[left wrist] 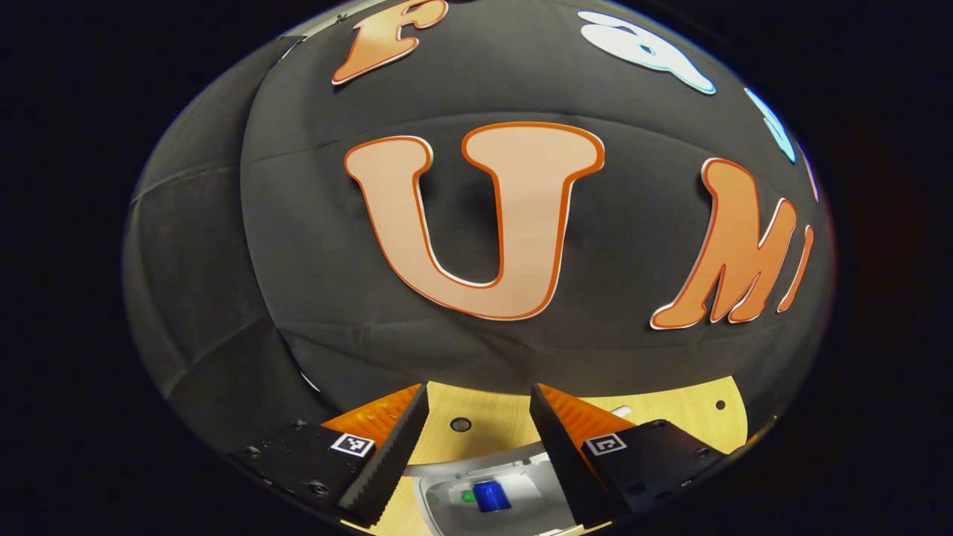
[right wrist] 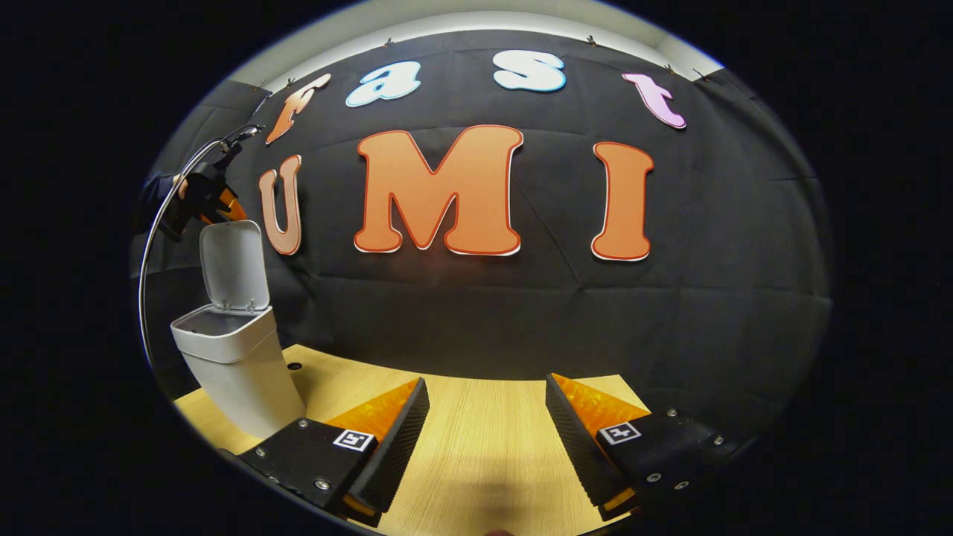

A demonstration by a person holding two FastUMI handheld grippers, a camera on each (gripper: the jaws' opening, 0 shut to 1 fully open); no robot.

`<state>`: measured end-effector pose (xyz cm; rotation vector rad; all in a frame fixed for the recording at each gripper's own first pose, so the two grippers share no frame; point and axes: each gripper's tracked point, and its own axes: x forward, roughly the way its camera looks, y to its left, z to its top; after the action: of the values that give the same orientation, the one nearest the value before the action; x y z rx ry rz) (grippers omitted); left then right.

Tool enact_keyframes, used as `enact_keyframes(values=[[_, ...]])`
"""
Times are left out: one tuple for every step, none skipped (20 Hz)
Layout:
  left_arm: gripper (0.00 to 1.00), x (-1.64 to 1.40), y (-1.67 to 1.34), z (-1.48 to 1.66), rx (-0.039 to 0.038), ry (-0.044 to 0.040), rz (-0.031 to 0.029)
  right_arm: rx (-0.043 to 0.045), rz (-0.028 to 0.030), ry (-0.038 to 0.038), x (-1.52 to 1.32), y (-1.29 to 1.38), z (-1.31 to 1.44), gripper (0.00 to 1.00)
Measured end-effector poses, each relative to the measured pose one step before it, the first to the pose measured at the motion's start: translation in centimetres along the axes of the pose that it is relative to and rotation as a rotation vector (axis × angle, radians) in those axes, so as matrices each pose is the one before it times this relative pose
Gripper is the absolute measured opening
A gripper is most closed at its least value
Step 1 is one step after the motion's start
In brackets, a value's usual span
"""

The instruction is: Press the lid of the desktop garbage bin to open it, pick up the crumpled paper on the desktop and throw it into the bin, then pick up the pop can on the desktop and drop it into the bin, and finally close the garbage bin lid.

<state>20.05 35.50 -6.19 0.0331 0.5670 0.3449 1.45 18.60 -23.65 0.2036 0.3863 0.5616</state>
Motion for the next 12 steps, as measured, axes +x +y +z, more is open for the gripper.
enact_keyframes(values=[[0.87, 0.074, -0.061, -0.539, 0.00663, 0.03076, -0.00126, -0.00047, -0.00018, -0.00046, 0.029, 0.012, 0.008, 0.94], [0.87, 0.056, -0.354, -0.895, 0.00699, 0.03697, -0.00569, -0.00058, -0.00016, -0.00172, -0.041, -0.057, 0.038, 0.94], [0.87, -0.026, -0.267, -0.708, 0.00305, 0.02288, -0.00783, 0.00032, 0.00006, -0.00101, -0.091, 0.006, -0.060, 0.94], [0.87, -0.284, -0.243, -0.651, 0.00045, 0.02205, -0.00767, 0.00001, -0.00149, -0.00005, -0.002, -0.046, 0.017, 0.94], [0.87, -0.243, -0.204, -0.483, -0.00174, 0.01563, -0.00910, 0.00225, 0.00096, 0.00026, -0.007, -0.054, -0.086, 0.94], [0.87, -0.354, -0.208, -0.655, -0.00471, 0.02476, -0.01001, 0.00095, -0.00176, 0.00168, 0.028, 0.001, -0.072, 0.94], [0.88, -0.296, -0.304, -0.749, -0.00677, 0.02453, -0.01409, 0.00208, 0.00204, 0.00080, 0.021, 0.005, -0.049, 0.94], [0.88, -0.251, -0.245, -1.145, -0.00382, 0.03790, -0.01196, 0.00049, -0.00162, 0.00060, 0.041, -0.018, 0.023, 0.94], [0.88, -0.204, -0.268, -0.994, -0.00055, 0.03180, -0.01035, 0.00079, 0.00209, -0.00033, -0.023, 0.042, -0.092, 0.94], [0.88, -0.059, -0.144, -0.895, 0.00057, 0.02523, -0.00436, -0.00145, 0.00000, 0.00121, 0.024, 0.009, -0.017, 0.94], [0.88, -0.073, -0.261, -0.553, 0.00141, 0.01668, -0.00703, -0.00313, 0.00142, -0.00258, 0.073, 0.007, -0.033, 0.94], [0.88, -0.099, -0.318, -0.943, -0.00240, 0.02300, -0.00596, 0.00143, 0.00167, 0.00148, 0.089, 0.113, 0.070, 0.94]])
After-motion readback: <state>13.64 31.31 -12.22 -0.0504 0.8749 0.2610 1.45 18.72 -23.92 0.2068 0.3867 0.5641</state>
